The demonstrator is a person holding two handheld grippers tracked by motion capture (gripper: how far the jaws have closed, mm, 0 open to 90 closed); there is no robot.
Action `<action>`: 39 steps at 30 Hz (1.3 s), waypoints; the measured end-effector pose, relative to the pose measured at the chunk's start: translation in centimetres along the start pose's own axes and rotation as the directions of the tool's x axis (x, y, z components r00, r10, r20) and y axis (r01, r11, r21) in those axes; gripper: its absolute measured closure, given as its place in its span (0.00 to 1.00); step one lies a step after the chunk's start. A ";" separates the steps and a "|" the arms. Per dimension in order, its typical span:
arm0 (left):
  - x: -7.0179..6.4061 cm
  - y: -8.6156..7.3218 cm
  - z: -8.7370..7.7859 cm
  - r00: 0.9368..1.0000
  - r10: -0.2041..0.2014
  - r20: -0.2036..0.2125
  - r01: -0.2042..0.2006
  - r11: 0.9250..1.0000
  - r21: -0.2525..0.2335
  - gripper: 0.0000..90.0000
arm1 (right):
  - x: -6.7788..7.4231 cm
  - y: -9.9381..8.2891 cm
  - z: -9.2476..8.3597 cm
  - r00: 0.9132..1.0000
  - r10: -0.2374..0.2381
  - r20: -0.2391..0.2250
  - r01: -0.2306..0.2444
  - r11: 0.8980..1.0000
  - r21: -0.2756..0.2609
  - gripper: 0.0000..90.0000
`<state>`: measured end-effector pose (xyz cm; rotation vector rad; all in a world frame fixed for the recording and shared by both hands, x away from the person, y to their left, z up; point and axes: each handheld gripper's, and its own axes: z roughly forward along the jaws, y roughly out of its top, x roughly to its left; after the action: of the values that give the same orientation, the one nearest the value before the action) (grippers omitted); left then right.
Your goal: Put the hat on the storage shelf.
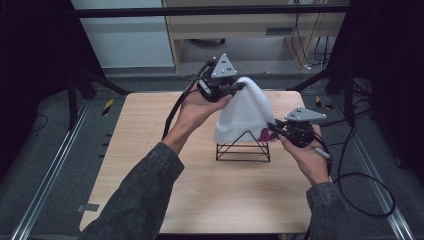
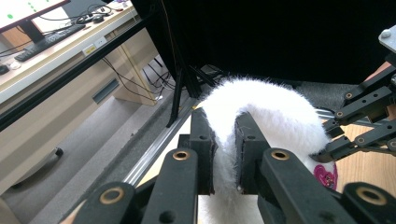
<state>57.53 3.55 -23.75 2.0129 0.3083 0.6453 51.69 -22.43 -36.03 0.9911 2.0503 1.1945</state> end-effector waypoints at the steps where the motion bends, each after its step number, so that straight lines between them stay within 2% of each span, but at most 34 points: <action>1: 0.1 0.0 -0.1 1.000 -0.001 -0.003 0.001 1.000 0.000 0.89 | 0.0 0.0 0.0 1.000 -0.001 0.000 0.001 1.000 -0.001 0.86; 5: 0.4 -0.2 -0.3 1.000 -0.005 -0.008 0.005 1.000 0.002 0.89 | 0.2 0.2 0.2 1.000 -0.003 -0.002 0.003 1.000 -0.006 0.86; 13: 0.1 -0.8 -0.1 1.000 -0.005 0.003 0.005 1.000 0.007 0.89 | 0.5 -0.2 0.5 1.000 -0.019 0.002 0.019 1.000 0.011 0.86; 19: 0.0 -1.0 0.1 1.000 -0.002 0.009 0.001 1.000 0.019 0.89 | 0.5 -0.7 0.6 1.000 -0.006 -0.003 0.006 1.000 0.018 0.86; 26: -0.4 -1.5 0.5 1.000 -0.001 0.022 0.001 0.999 0.033 0.89 | 0.5 -1.4 0.7 1.000 -0.014 -0.001 0.014 0.999 0.030 0.85; 30: -0.6 -1.8 0.8 1.000 0.000 0.029 -0.001 0.999 0.042 0.89 | 0.4 -1.8 0.7 1.000 0.002 -0.003 -0.002 0.999 0.037 0.85; 39: -1.4 -1.9 1.4 0.998 0.006 0.054 -0.010 0.998 0.061 0.89 | 0.2 -2.8 0.7 1.000 0.007 0.001 -0.007 0.998 0.059 0.84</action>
<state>57.25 2.84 -26.44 2.0871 0.2909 0.5915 51.23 -22.85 -38.89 1.0271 2.0943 1.1431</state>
